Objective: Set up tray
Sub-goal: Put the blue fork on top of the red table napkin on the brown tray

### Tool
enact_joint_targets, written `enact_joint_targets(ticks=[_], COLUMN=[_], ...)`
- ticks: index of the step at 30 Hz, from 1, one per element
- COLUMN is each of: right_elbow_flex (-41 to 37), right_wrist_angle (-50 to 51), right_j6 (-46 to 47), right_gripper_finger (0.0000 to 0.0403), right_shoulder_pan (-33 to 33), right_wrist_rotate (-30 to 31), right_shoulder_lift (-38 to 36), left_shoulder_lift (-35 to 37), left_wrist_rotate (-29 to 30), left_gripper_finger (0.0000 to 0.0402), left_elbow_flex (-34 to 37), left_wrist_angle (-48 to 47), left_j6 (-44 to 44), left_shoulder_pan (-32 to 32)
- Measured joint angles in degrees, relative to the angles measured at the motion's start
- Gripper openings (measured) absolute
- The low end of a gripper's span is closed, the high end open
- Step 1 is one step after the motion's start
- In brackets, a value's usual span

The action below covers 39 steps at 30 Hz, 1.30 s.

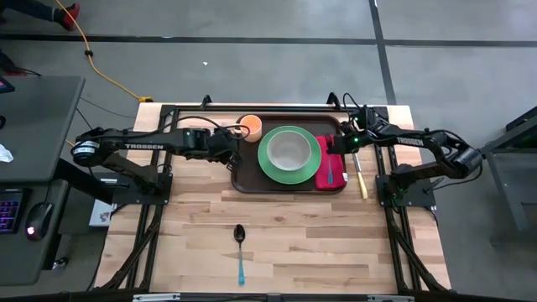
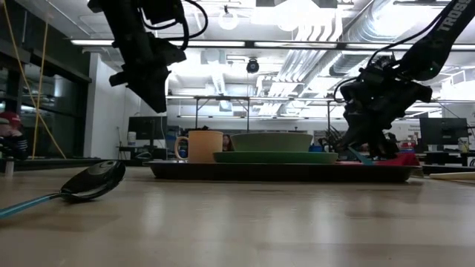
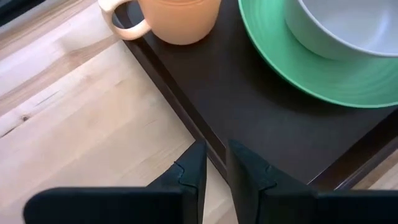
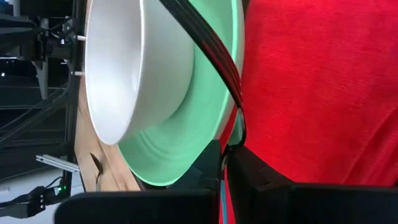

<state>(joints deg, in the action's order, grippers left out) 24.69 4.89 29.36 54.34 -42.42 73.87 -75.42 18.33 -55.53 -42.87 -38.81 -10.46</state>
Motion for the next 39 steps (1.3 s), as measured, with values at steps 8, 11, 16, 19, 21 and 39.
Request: enact_joint_targets(ticks=[8,11,16,19,21,39], right_elbow_flex=[-0.68,-1.7,-3.12,-3.12,-3.12,-3.1], right_wrist_angle=[-0.11,-0.54,-5.6,-6.2,-6.16,-5.77], right_j6=[-1.35,-2.13,-0.93,-0.45,-0.39,0.17], right_gripper_finger=[0.0001,0.0001,0.0,0.0001,0.0001,0.0], right_shoulder_pan=[0.01,0.01,0.81,1.96,2.62,3.27], right_wrist_rotate=[0.24,0.32,-2.41,-3.86,-4.95,-9.52], right_shoulder_lift=[0.0,0.0,0.02,0.02,0.02,2.52], left_shoulder_lift=[0.0,0.0,0.0,-0.02,-0.02,-0.07], left_wrist_rotate=[-0.31,-0.42,-0.44,-1.09,-1.32,-1.31], left_gripper_finger=[0.0092,0.0092,0.0092,0.0092,0.0092,0.0092], left_elbow_flex=[0.0,0.0,0.0,-0.04,-0.04,-0.04], left_wrist_angle=[0.0,0.0,1.0,1.35,1.35,2.62], left_j6=[-0.02,-0.02,-0.04,-0.04,-0.04,-0.04], left_shoulder_pan=[-0.01,0.0,0.0,-0.02,-0.02,-0.02])
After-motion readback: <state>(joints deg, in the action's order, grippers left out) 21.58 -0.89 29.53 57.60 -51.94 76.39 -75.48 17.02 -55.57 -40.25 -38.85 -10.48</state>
